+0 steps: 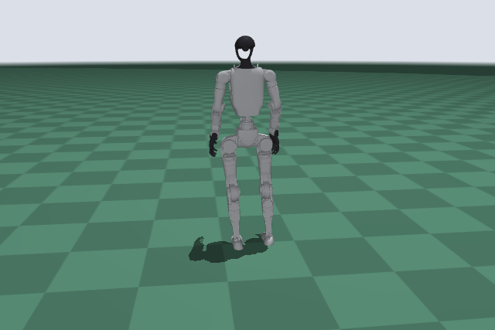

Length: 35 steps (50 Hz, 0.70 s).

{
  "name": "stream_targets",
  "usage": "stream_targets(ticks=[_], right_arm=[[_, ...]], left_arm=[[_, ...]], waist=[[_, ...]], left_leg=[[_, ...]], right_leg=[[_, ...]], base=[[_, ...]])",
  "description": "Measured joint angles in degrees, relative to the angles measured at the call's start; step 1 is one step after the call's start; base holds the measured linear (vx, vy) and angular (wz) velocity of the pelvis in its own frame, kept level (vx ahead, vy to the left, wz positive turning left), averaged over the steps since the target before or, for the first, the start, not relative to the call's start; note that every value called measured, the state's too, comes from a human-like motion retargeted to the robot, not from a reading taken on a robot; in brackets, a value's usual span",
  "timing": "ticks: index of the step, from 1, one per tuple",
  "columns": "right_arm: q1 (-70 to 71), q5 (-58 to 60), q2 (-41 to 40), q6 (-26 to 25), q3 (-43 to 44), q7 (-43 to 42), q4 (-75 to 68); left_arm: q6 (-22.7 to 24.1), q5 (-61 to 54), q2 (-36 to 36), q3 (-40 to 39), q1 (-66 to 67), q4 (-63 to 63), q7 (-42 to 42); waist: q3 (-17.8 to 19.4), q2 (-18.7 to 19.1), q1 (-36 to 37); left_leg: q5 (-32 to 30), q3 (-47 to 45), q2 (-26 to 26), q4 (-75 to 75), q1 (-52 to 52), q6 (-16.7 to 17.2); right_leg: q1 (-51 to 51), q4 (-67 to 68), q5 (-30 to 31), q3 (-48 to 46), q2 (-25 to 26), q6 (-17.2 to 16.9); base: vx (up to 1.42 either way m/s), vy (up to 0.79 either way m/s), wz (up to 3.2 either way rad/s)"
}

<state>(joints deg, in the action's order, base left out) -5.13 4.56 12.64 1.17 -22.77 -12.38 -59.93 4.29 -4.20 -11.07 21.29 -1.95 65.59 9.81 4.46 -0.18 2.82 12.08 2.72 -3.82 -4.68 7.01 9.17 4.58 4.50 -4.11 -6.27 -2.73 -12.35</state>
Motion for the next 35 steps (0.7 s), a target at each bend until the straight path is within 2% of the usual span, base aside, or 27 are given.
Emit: stream_targets(ticks=[20,25,28,30,35], right_arm=[[-0.84,-1.07,0.29,0.32,1.39,-0.49,2.14],[-1.14,-0.47,0.64,0.21,2.24,-1.82,3.17],[-1.47,0.02,0.64,-0.3,2.57,-2.03,3.55],[-1.76,0.35,0.62,-0.84,2.61,-2.52,3.71],[-1.76,0.59,1.27,-1.69,2.44,-1.75,3.9]], left_arm=[[-0.62,-0.56,-0.6,-1.58,1.78,0.56,-0.1],[-0.64,-2.48,-0.91,-3.28,2.89,-0.4,0.59],[-1.04,-4.02,-1.39,-4.25,3.58,-1.88,1.11],[-1.49,-5.1,-1.51,-4.77,3.89,-2.88,1.02],[-2.21,-7.3,-1.62,-6.58,3.2,-4.12,0.89]], waist=[[0.05,0.17,-0.93],[0.42,0.51,-1.31],[0.75,-0.08,-0.12],[1.27,-0.99,0.38],[3.51,-1.86,3.33]], left_leg=[[1.31,-3.26,1.8,0.16,0.7,0.34],[3.38,-4.56,2.34,-3.35,0.51,-0.77],[3.86,-6.28,2.08,-10.1,-1.7,-2.63],[2.37,-6.79,1.19,-17.42,-4.67,-3.65],[-2.13,-6.69,0.51,-41.33,-16.83,-3.06]], right_leg=[[-1.55,2.04,-1.72,3.01,1.87,0.99],[-0.63,2.5,-2.74,4.5,2.56,0.91],[-0.63,4.72,-4.35,3.25,1.11,0.83],[0.87,3.33,-3.62,7.12,1.0,0.21],[3.28,3.74,-4.21,9.05,-0.6,-0.21]], base=[[0.03,-0.03,-0.09],[0.11,-0.08,-0.24],[0.14,-0.09,-0.4],[0.14,-0.08,-0.27],[0.13,-0.05,-0.3]])
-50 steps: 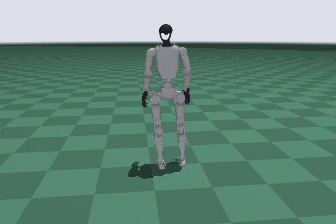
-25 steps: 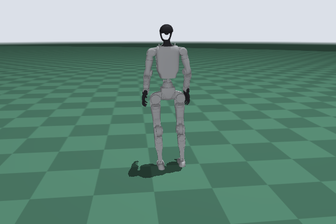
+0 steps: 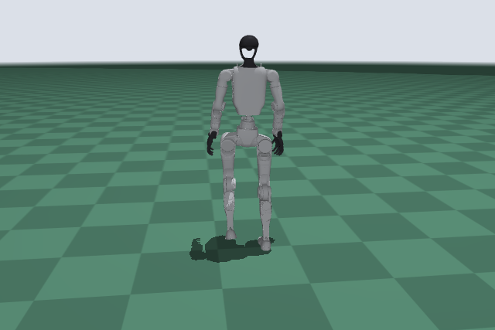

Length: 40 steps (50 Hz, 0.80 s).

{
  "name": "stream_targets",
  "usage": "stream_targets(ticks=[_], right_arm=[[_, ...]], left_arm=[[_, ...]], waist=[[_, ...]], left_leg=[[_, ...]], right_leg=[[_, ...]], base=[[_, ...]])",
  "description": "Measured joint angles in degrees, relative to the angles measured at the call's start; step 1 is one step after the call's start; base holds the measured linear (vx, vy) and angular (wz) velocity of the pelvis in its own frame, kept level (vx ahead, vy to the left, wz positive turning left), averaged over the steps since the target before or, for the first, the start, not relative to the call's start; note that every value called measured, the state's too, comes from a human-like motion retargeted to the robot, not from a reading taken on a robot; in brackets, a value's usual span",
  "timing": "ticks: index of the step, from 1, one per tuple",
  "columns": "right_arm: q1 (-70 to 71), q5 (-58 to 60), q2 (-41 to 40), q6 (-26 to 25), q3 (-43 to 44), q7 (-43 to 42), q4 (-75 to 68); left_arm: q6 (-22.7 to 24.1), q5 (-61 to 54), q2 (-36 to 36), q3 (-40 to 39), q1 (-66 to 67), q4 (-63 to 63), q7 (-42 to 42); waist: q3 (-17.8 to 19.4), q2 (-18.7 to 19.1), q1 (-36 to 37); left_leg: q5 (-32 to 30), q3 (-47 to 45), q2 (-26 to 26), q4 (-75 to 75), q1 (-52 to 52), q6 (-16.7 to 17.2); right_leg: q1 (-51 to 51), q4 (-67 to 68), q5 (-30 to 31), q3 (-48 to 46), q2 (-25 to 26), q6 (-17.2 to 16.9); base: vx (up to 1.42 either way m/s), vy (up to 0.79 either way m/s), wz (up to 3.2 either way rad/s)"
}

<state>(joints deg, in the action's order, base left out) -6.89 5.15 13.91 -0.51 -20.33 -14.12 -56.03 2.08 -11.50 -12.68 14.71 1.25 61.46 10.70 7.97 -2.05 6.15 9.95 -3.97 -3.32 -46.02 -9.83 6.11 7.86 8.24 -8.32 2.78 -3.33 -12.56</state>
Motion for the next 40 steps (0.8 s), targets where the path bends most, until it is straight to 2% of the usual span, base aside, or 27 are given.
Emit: stream_targets(ticks=[3,7,10,15,18,23,28,32,35,37,40], right_arm=[[-0.79,0.26,0.32,0.08,-0.19,0.09,0.32],[-1.1,0.52,0.73,0.53,-0.16,0.07,0.59],[-0.34,0.74,1.22,1.09,-0.32,0.23,0.75],[0.45,2.12,2.09,2.07,-1.8,0.25,2.41],[0.96,3.03,2.42,2.58,-2.88,0.21,3.71],[0.62,2.89,1.78,2.41,-4.63,1.28,5.48],[1.72,2.02,0.25,1.51,-6.07,2.9,4.74],[1.76,3.05,0.52,1.26,-7.25,3.78,6.35],[1.36,5.19,1.45,-2.38,-6.95,3.11,10.79],[2.03,6.12,2.91,-2.25,-7.4,3.46,14.42],[3.42,7.69,4.9,-1.35,-7.57,3.61,20.08]], left_arm=[[0.37,-0.71,0.07,-0.91,0.24,0.26,0.59],[0.84,-0.98,0.32,-2.13,-0.15,2.64,1.45],[1.24,-1.05,0.57,-3.16,-1.22,5.64,1.89],[1.74,-1.37,0.32,-3.9,-0.11,7.43,2.78],[2.39,-1.61,0.16,-3.99,1.62,6.66,2.51],[2.42,-1.9,-0.91,-3.74,4.97,4.01,1.58],[1.55,-2.86,-2.28,-4.61,4.0,4.18,1.5],[1.38,-2.56,-2.68,-5.46,3.23,3.71,2.78],[1.1,2.57,-2.07,-8.22,2.65,3.55,3.31],[0.48,2.74,-2.01,-8.3,2.37,2.63,3.23],[0.19,2.64,-2.31,-7.83,2.02,1.51,2.83]], waist=[[0.66,-0.73,1.6],[1.05,-0.97,3.03],[1.65,-0.49,3.82],[1.77,0.66,5.05],[1.92,0.53,5.46],[0.3,-1.82,7.36],[-0.35,-4.5,8.84],[0.6,-4.48,8.9],[0.41,-3.98,8.65],[-0.02,-3.34,7.8],[-1.19,-3.09,6.49]], left_leg=[[1.13,-1.26,0.23,-4.22,-5.13,-0.16],[1.95,-4.57,2.73,3.11,-8.47,-1.04],[-1.8,-5.39,4.35,15.76,-8.15,0.5],[-10.48,-5.71,8.57,37.39,-5.46,4.91],[-10.57,-4.54,9.96,45.14,-3.22,6.41],[-12.32,-6.21,10.84,46.71,-1.35,6.44],[-14.73,-5.7,8.92,44.43,-0.11,6.61],[-11.07,-2.32,7.08,42.1,3.25,5.63],[-9.46,-0.37,6.28,41.74,5.51,5.06],[-9.11,0.98,6.06,42.6,6.89,4.72],[-8.55,2.69,5.58,43.76,8.07,4.49]], right_leg=[[1.21,0.2,-0.5,0.69,-1.23,-0.59],[2.38,0.24,-1.25,1.21,-1.9,-1.03],[3.48,0.22,-2.03,1.84,-1.55,-1.12],[5.17,1.13,-4.17,3.7,0.12,-1.39],[7.83,-0.42,-5.15,4.72,0.01,-1.28],[8.88,1.53,-7.37,5.49,-1.39,-0.16],[7.73,10.68,-6.77,2.76,-2.54,2.45],[4.83,25.0,1.36,-1.52,-2.66,5.21],[-2.26,40.23,7.94,-5.57,-3.72,6.91],[-7.42,48.7,6.25,-9.21,-5.23,10.28],[-14.53,55.82,0.68,-14.01,-7.59,12.38]], base=[[0.16,-0.01,-0.24],[0.19,0.02,-0.18],[0.23,0.05,-0.26],[0.32,0.09,-0.4],[0.4,0.14,-0.35],[0.46,0.19,-0.22],[0.51,0.26,0.34],[0.51,0.28,0.72],[0.46,0.24,0.6],[0.39,0.2,0.61],[0.34,0.14,0.57]])
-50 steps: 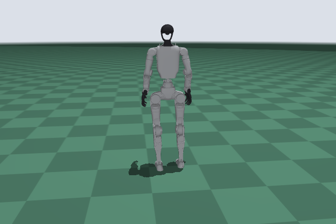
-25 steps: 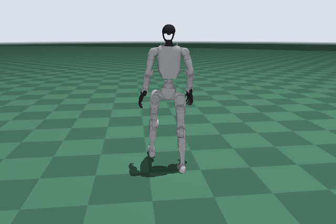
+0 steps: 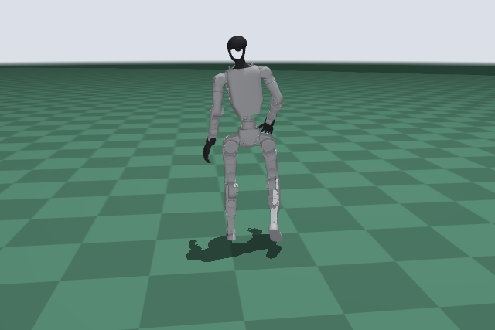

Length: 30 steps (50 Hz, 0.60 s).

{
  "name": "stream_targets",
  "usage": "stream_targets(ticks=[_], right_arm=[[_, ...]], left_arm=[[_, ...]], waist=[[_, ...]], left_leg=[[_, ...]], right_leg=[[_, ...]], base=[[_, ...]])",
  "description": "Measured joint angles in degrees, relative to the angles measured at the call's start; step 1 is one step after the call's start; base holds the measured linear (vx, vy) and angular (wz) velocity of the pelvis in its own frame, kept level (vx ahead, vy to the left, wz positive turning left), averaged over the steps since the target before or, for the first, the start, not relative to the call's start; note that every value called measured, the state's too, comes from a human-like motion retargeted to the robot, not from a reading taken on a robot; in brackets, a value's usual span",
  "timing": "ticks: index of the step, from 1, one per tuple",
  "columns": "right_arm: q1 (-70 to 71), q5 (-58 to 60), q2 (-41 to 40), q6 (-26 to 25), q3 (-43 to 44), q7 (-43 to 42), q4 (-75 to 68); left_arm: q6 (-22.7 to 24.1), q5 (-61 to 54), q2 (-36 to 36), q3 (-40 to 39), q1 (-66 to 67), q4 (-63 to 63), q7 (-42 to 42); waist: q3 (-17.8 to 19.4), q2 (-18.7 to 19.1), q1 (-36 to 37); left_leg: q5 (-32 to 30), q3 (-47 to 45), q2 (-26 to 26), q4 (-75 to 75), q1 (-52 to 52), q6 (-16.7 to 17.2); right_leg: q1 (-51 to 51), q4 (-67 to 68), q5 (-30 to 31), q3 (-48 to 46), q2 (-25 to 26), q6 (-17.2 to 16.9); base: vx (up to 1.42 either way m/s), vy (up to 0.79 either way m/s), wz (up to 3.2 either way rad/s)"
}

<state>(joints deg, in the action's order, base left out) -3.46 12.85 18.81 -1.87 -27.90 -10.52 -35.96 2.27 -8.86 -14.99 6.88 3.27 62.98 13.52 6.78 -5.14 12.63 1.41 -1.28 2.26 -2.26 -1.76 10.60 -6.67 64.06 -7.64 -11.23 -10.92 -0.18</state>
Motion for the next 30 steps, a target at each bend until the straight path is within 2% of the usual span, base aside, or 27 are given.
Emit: stream_targets(ticks=[3,7,10,12,16,20,23,25,30], right_arm=[[1.46,2.15,2.61,1.01,0.19,0.08,6.87],[3.48,6.23,7.23,2.17,0.11,0.49,18.31],[6.33,10.31,12.84,3.2,0.1,0.93,29.18],[8.99,12.98,16.32,4.07,-0.69,0.91,36.04],[18.47,18.06,23.79,5.54,-2.46,1.16,50.1],[34.68,22.64,29.8,6.39,-5.77,3.32,59.89],[51.83,24.09,33.27,6.46,-11.08,1.61,60.78],[64.68,25.49,34.5,5.13,-18.13,3.23,57.33],[88.04,32.77,37.38,4.4,-37.37,-2.89,43.0]], left_arm=[[-0.06,0.36,-0.21,0.36,-0.2,-0.6,-0.63],[0.49,0.5,-0.64,0.34,-0.21,-1.14,-0.86],[1.09,0.85,-0.39,-0.94,-0.9,-0.84,-0.85],[1.35,1.46,-0.35,-1.32,-0.48,-0.94,-0.51],[1.17,2.81,0.15,-2.84,0.38,-0.52,-0.3],[1.7,4.78,1.04,-4.86,1.38,1.15,0.33],[2.58,2.98,0.58,-4.08,2.17,1.39,1.7],[1.3,-0.83,-0.43,-0.76,3.7,-1.51,-4.09],[4.49,3.17,-0.34,-3.27,2.5,2.18,-1.0]], waist=[[-0.61,0.67,-2.03],[-0.75,0.68,-4.54],[2.2,1.34,-6.67],[2.42,0.74,-6.66],[1.74,1.4,-5.09],[-1.05,1.5,-2.28],[-2.18,1.02,-0.22],[-2.74,0.91,0.39],[-3.32,-0.03,3.61]], left_leg=[[1.01,2.14,-0.33,-0.07,0.77,0.44],[2.95,4.93,-1.83,-1.22,1.89,1.21],[5.0,7.46,-3.41,-2.85,4.89,2.12],[5.64,8.31,-4.9,-2.92,6.11,1.82],[6.8,8.93,-5.3,-3.23,7.35,1.38],[7.23,8.56,-5.28,-3.33,6.28,0.54],[8.07,8.29,-5.21,-3.99,5.38,0.22],[8.11,8.91,-4.94,-4.29,4.59,0.44],[8.37,10.46,-4.61,-3.87,4.06,1.03]], right_leg=[[-3.91,-3.79,-3.82,-2.31,0.9,-0.97],[-4.22,-21.97,-5.05,-1.52,3.42,-4.96],[2.07,-40.79,-1.35,1.28,5.3,-7.38],[4.42,-47.42,3.03,3.61,5.11,-9.13],[7.26,-50.8,4.62,3.62,5.03,-10.21],[7.54,-53.24,4.78,3.48,5.23,-12.1],[6.99,-53.58,4.4,3.54,5.4,-13.75],[8.27,-57.06,5.54,2.91,5.89,-12.82],[9.44,-59.53,5.64,1.0,6.29,-13.66]], base=[[0.3,0.08,0.65],[0.3,0.03,0.71],[0.27,0.0,0.85],[0.27,-0.03,0.5],[0.24,-0.05,0.11],[0.19,-0.07,-0.13],[0.15,-0.09,-0.09],[0.12,-0.08,0.19],[0.12,-0.08,0.32]])
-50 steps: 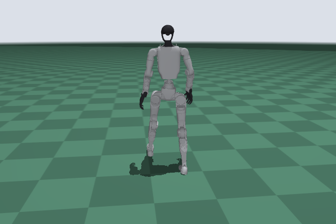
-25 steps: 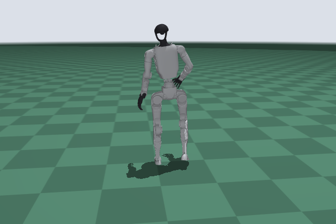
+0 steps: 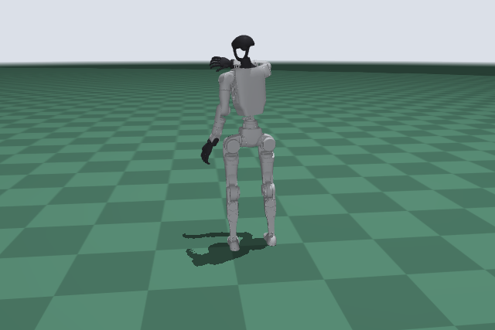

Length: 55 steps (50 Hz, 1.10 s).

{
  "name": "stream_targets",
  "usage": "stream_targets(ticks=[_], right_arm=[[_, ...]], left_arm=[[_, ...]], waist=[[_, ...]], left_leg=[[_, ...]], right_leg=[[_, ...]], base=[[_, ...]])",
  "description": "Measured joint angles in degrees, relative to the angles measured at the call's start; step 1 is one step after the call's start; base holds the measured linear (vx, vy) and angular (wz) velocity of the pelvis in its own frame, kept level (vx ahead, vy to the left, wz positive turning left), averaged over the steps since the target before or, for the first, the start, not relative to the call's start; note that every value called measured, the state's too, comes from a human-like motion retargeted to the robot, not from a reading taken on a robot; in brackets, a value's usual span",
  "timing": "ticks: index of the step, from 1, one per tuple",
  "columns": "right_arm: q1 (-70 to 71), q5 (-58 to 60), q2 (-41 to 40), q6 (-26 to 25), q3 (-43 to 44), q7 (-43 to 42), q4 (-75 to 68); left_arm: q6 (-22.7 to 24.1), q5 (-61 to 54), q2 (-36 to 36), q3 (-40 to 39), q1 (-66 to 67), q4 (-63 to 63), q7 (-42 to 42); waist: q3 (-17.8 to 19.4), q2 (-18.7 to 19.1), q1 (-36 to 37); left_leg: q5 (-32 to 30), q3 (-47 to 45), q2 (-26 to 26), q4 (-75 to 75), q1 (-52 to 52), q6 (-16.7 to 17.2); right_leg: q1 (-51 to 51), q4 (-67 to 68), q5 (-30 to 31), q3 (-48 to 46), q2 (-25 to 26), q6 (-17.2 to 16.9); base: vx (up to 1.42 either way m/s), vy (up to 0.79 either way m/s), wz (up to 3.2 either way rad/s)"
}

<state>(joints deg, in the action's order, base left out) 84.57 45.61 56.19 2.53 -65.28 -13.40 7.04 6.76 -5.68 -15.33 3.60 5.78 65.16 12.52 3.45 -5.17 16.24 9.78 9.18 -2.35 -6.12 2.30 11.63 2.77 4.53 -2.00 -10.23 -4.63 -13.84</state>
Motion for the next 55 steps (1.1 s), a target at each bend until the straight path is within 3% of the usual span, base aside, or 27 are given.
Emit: stream_targets(ticks=[4,11,20,31,42,55], right_arm=[[10.61,2.79,1.79,-0.64,-14.26,-1.42,-15.22],[5.17,10.53,8.12,-0.73,-14.94,-1.46,-40.82],[0.34,11.27,15.35,-3.7,-14.94,-3.23,-63.31],[-0.74,8.28,19.92,-5.17,-14.94,-2.49,-74.23],[-3.56,3.26,23.34,-4.97,-14.64,0.73,-77.83],[-10.79,-2.85,23.72,-5.9,-4.96,1.6,-75.27]], left_arm=[[0.95,-1.52,-1.77,0.29,-0.31,-0.85,-0.47],[1.82,-5.53,-8.51,-0.15,-0.35,-1.89,0.0],[1.94,-6.28,-9.78,-0.9,4.15,-0.1,-1.47],[1.55,-6.31,-6.61,-2.55,10.08,4.17,-3.13],[1.96,-6.84,-5.44,-1.22,7.38,2.04,-2.63],[2.16,-6.91,-8.55,-1.73,3.39,-3.9,-2.02]], waist=[[-0.02,-2.13,3.34],[0.94,-8.18,9.38],[2.65,-7.97,11.87],[2.31,-4.94,6.79],[1.04,-0.59,-0.47],[0.79,1.24,-4.72]], left_leg=[[-0.56,1.8,0.03,1.04,-0.76,0.03],[-1.67,4.11,1.1,2.43,-2.7,-0.13],[-1.9,4.12,2.36,3.06,-3.39,-0.14],[-0.78,-0.42,2.9,2.41,-1.97,-0.26],[0.93,-5.07,3.24,1.25,-0.19,-0.4],[1.51,-10.95,2.44,-2.09,0.87,-0.62]], right_leg=[[0.12,-1.25,0.29,-2.07,0.06,-0.89],[-1.39,-1.81,1.59,-4.88,1.12,-1.16],[-2.1,-2.35,2.32,-5.75,2.38,-1.16],[-2.08,-2.08,2.39,-2.67,2.79,-1.16],[-1.54,-1.68,1.86,0.9,3.13,-1.16],[-0.65,-1.4,1.52,5.19,2.32,-1.16]], base=[[0.1,-0.08,0.44],[0.08,-0.11,0.33],[0.08,-0.08,0.03],[0.08,-0.01,-0.33],[0.06,0.02,-0.37],[0.03,0.04,-0.36]])
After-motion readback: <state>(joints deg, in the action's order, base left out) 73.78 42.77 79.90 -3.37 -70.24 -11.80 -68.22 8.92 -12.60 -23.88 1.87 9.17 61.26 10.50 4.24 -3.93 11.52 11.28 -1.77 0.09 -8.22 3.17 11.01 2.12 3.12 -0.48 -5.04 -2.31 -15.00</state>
